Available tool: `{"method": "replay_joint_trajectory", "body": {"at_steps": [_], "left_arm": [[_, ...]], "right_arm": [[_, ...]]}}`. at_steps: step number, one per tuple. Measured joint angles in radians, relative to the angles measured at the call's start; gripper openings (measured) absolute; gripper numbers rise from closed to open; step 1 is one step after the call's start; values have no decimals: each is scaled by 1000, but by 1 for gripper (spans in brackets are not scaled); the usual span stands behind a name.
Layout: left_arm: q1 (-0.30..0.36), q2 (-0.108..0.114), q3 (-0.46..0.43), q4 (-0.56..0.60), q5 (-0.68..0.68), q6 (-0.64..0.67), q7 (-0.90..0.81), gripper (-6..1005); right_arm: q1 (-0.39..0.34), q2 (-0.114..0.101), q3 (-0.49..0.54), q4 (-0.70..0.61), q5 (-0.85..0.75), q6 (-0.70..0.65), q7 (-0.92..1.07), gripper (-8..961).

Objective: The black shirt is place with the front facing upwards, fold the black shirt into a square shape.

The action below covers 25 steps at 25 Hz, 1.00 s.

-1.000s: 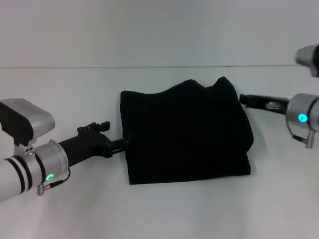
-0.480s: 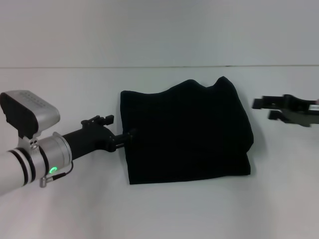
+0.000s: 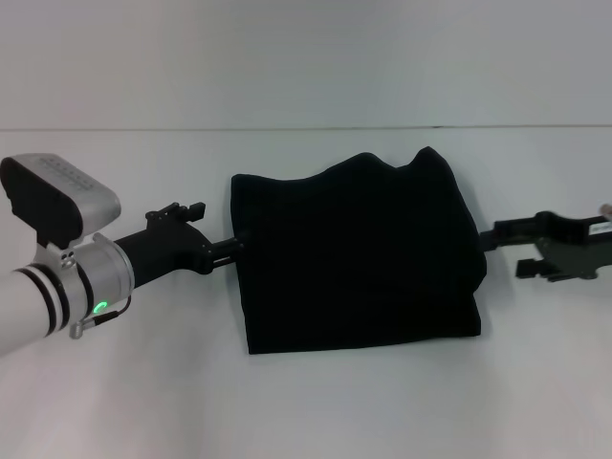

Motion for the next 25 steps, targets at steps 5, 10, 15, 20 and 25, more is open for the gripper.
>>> {"method": "replay_joint_trajectory", "body": {"at_steps": [5,10,15,20,25], "left_arm": [[-1,-5,4,-5,0,-32,21,837],[1,-4,5,-6,1,-34,22,833],[7,-5,28,-7,1,-32,22,826],[15,-2,36,-6,2,-24,13,826],[28,8,72,-2,2,43,-12,826]], "right_arm": [[18,29,-6,28,-29,21,-6,823],[37,38,-8,94,-43,57,-25,742],[59,42,-8,139,-44,73,-52,508],[49,39,3,129,-41,73,-60,334],[35,28,46,128,-37,73,-89,190]]}}
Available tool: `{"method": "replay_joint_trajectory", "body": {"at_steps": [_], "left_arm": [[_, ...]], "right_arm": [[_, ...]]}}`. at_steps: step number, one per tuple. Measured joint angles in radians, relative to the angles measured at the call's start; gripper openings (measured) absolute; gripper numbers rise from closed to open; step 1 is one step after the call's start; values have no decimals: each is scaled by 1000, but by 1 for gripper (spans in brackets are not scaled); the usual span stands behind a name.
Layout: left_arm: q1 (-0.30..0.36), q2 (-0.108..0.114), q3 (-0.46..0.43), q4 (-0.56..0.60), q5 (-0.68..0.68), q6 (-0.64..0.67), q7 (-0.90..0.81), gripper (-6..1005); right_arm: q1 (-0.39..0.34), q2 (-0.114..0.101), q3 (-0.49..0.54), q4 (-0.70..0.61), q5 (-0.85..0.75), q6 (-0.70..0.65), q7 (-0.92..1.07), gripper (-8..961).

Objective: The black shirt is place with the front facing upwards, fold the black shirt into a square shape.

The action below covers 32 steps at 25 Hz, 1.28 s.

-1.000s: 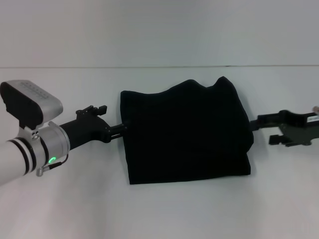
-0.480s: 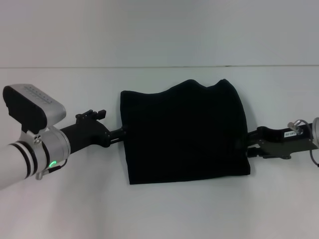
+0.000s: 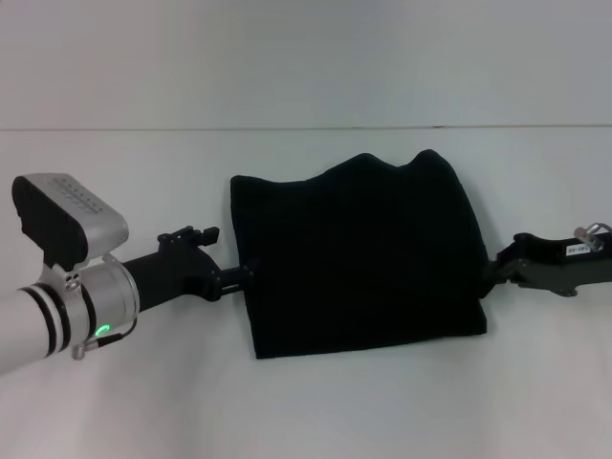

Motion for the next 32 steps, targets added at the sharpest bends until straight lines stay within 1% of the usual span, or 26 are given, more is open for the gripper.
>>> {"method": "replay_joint_trajectory", "body": {"at_steps": [3,6,8,13,17,26,29,32], "left_arm": [[2,2,3,-3,0,15,-1,827],[2,-4,9,-5,10,2,4,827],[-1,-10,13,-6,26,-10,4,827],[-10,-27,17,-5,51,-81,4,827],[-12,-31,23,-5,50,-100,5,827],[-5,-32,23,1,51,-97,5,826],[-2,-27,17,3,52,-78,1,826],[-2,-23,15,3,52,-74,0,826]], "right_arm": [[-6,-1,49,0,1,-17,-29,126],[-13,-1,99,0,1,-34,-55,63],[-17,-1,108,2,0,-29,-63,21],[-26,-1,103,3,-31,4,-66,21],[-31,-2,104,8,-48,24,-67,22],[-27,5,101,7,-68,18,-72,21],[-24,10,107,1,-66,-5,-76,21],[-24,11,103,1,-67,-10,-77,21]]}}
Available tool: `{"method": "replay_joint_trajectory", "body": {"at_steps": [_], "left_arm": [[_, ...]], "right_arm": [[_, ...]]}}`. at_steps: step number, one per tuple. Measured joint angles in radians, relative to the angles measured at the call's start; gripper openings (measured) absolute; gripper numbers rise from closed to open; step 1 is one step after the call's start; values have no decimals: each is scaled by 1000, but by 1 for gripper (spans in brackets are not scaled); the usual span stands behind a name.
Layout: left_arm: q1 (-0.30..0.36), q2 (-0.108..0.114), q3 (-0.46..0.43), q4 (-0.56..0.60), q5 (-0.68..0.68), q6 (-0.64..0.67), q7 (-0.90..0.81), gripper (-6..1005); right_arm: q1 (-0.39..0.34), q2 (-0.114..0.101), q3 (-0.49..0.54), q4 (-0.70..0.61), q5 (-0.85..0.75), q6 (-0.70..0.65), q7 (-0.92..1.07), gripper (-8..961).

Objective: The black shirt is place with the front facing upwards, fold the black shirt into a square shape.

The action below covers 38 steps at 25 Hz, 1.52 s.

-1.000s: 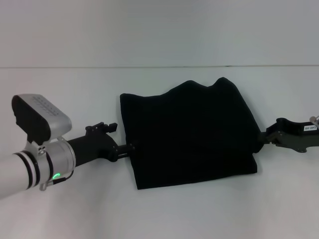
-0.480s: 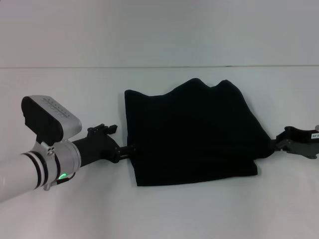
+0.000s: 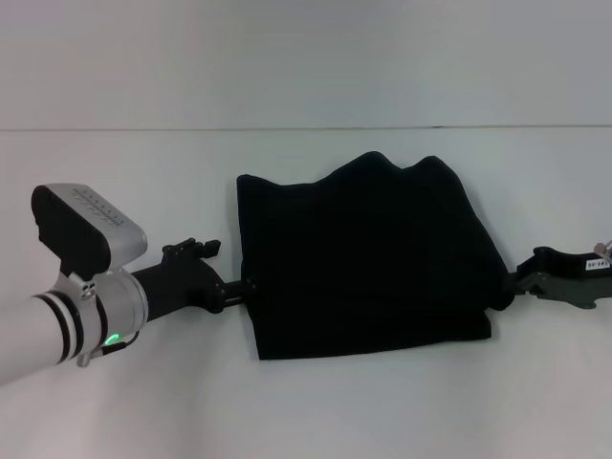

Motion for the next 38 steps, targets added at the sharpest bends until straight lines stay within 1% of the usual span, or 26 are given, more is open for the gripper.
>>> {"method": "replay_joint_trajectory", "body": {"at_steps": [8,12,17,22,25,28,31,34,36,38], "left_arm": [[-1,9,-4,-5,-4,-4,-4,826],[-1,9,-5,-4,0,-5,-9,826],[8,16,-5,2,-2,-1,-16,825],[18,29,-5,24,-3,13,-50,825],[23,33,-28,38,-4,49,-52,825],[24,28,-50,53,-4,63,-49,825],[24,19,-65,67,-9,61,-43,825],[18,0,-97,76,-10,63,-23,825],[13,-13,-109,79,-8,64,-8,825],[8,-15,-104,80,-4,66,-10,824]], "right_arm": [[-7,-11,-19,-2,-49,-8,15,22],[-6,-12,-19,-3,-55,7,15,22],[-3,-12,-13,-4,-51,9,11,21],[-6,-19,3,-4,-42,-13,9,60],[-11,-26,17,-4,-28,-41,0,84],[-19,-33,49,-4,-21,-63,-12,143],[-34,-42,104,-4,17,-81,-52,202],[-51,-48,156,1,136,-116,-143,262],[-57,-48,170,15,216,-145,-188,301],[-55,-49,169,36,256,-181,-204,388]]}}
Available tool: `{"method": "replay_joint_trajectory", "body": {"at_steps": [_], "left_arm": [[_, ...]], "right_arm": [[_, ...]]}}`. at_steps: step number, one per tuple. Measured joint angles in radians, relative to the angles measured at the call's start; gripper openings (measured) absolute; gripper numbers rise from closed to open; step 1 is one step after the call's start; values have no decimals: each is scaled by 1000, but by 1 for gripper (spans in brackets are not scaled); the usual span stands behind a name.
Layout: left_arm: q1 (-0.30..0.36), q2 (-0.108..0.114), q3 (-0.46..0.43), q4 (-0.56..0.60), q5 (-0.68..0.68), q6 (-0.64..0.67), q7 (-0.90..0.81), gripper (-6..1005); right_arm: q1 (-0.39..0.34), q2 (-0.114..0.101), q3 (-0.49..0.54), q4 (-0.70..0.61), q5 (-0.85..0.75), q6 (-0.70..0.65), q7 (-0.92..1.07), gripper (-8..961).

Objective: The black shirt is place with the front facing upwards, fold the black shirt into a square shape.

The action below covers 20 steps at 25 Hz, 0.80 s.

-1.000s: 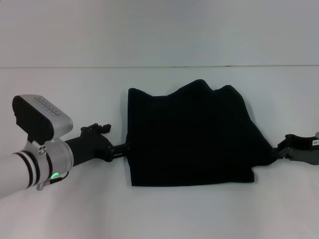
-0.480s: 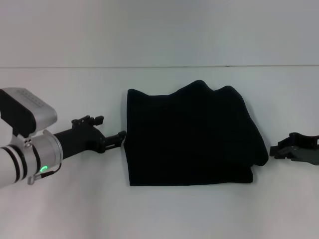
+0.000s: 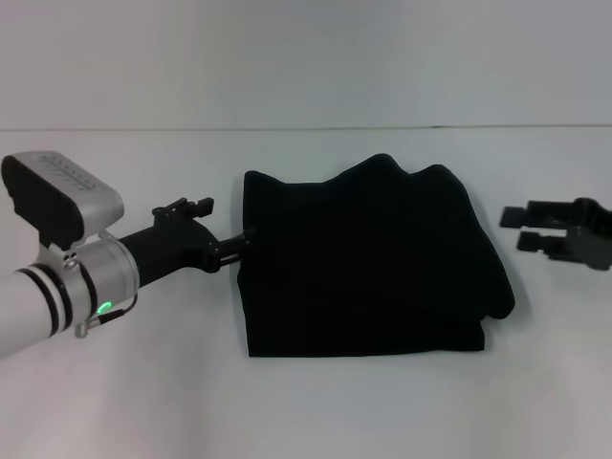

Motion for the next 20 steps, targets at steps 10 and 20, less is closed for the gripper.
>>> {"method": "replay_joint_trajectory", "body": {"at_steps": [10,20], "left_arm": [[-6,6,32,12,3,47,-75,824],[25,32,-174,29,-7,395,-60,824]], "right_arm": [[15,40,-28,7,18,-77,-241,447],[-60,106,-11,178,339,5,-1050,74]]}}
